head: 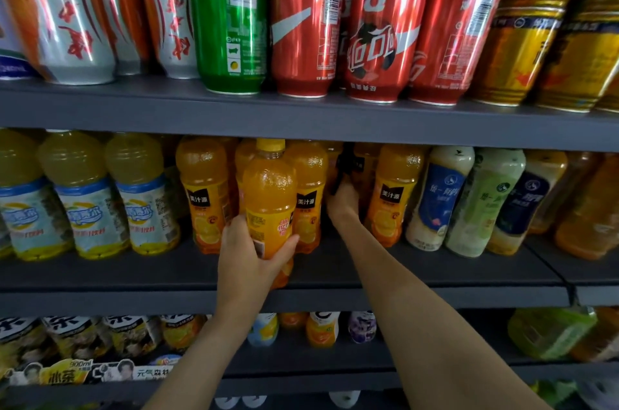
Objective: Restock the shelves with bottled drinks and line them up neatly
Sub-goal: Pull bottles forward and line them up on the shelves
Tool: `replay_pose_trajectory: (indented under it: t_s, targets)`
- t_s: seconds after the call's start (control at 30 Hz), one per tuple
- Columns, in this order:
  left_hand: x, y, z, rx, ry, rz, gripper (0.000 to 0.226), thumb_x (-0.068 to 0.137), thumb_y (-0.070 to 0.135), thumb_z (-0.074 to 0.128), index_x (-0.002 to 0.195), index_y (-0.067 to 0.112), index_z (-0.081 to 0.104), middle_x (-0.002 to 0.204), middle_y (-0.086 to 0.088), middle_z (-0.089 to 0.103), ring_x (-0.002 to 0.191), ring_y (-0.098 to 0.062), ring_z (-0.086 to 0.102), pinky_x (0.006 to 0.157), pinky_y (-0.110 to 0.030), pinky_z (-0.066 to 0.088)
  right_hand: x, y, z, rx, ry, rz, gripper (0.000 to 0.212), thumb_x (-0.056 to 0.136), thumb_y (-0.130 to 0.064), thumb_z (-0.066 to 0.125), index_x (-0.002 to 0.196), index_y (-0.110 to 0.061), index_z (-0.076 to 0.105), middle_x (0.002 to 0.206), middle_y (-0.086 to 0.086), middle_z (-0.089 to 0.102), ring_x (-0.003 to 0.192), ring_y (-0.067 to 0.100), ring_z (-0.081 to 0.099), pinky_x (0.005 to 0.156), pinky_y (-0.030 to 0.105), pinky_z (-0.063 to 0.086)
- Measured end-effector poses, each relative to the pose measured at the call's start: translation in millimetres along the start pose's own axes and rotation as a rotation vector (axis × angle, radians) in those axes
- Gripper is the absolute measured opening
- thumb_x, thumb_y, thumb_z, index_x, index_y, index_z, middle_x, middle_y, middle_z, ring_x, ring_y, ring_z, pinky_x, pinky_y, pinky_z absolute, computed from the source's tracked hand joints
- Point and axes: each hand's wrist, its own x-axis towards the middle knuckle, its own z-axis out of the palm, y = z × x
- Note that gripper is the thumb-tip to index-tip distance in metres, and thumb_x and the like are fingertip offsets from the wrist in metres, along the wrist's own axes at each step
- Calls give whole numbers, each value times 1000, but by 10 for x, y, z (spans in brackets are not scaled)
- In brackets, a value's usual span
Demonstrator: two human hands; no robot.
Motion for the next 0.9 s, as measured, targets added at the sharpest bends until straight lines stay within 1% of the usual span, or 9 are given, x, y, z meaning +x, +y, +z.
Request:
replay_pose_trajectory:
  t_s: [0.1, 0.17, 0.3, 0.37, 0.47, 0.57, 0.7, 0.8, 0.9]
  targets:
    - [6, 5, 8, -12, 8, -7, 73, 59, 65, 56, 105, 9, 50, 93, 0, 46, 90, -20, 49, 76, -30, 43, 51, -21, 39, -43, 20, 15, 32, 95, -12, 46, 127, -9, 44, 130, 13, 52, 122, 29, 49, 100, 38, 41]
    - [7, 0, 14, -22, 7, -8, 73, 59, 64, 56, 106, 9, 50, 94, 0, 47, 92, -20, 49, 77, -29, 42, 46, -12, 66, -75, 47, 0, 29, 95, -10, 45, 124, -8, 47, 127, 13, 54, 119, 28, 51, 96, 36, 43]
    - [11, -20, 19, -30, -9, -9, 61, 65, 50, 70, 109, 11, 49, 98, 0, 48, 95, -19, 49, 78, -28, 40, -55, 45, 126, -231, 164, 19, 22, 95, -6, 44, 116, -4, 50, 117, 15, 59, 106, 29, 59, 87, 36, 49]
    - [18, -23, 15, -26, -13, -2, 62, 65, 50, 69, 109, 11, 49, 98, 0, 47, 95, -19, 49, 78, -29, 41, -121, 63, 118, -277, 227, 8, 22, 95, -12, 48, 115, -4, 49, 115, 15, 59, 105, 31, 60, 85, 39, 50]
    - [20, -21, 16, -2, -13, -3, 63, 66, 50, 70, 110, 9, 48, 97, -1, 46, 94, -22, 50, 78, -35, 47, -182, 59, 70, -286, 268, -8, 30, 93, -24, 53, 115, -5, 46, 115, 16, 59, 106, 34, 59, 84, 41, 48]
    - [21, -24, 16, -6, -11, 1, 62, 67, 46, 72, 111, 9, 48, 99, 0, 46, 97, -22, 50, 80, -35, 46, -168, 26, 44, -240, 210, 24, 39, 92, -23, 54, 123, -4, 40, 124, 18, 53, 113, 35, 54, 89, 42, 46]
    - [22, -29, 20, -30, -19, -1, 65, 66, 49, 70, 113, 9, 48, 103, -3, 49, 100, -21, 49, 81, -31, 43, -97, 47, 13, -163, 42, 7, 61, 89, -16, 60, 138, -5, 27, 142, 18, 34, 130, 34, 37, 104, 42, 37]
    - [24, -31, 29, -41, -18, 1, 64, 67, 46, 71, 114, 9, 48, 104, -3, 49, 101, -21, 49, 81, -30, 42, -86, 93, -33, -167, 40, -33, 54, 87, -10, 61, 134, -6, 36, 137, 17, 43, 127, 32, 43, 102, 39, 40]
    - [21, -26, 30, -39, -11, 7, 62, 68, 42, 73, 114, 8, 48, 104, -1, 48, 103, -21, 48, 83, -30, 42, -96, 89, -41, -157, 85, -40, 52, 87, -14, 62, 132, -6, 37, 132, 16, 49, 122, 32, 48, 98, 38, 43]
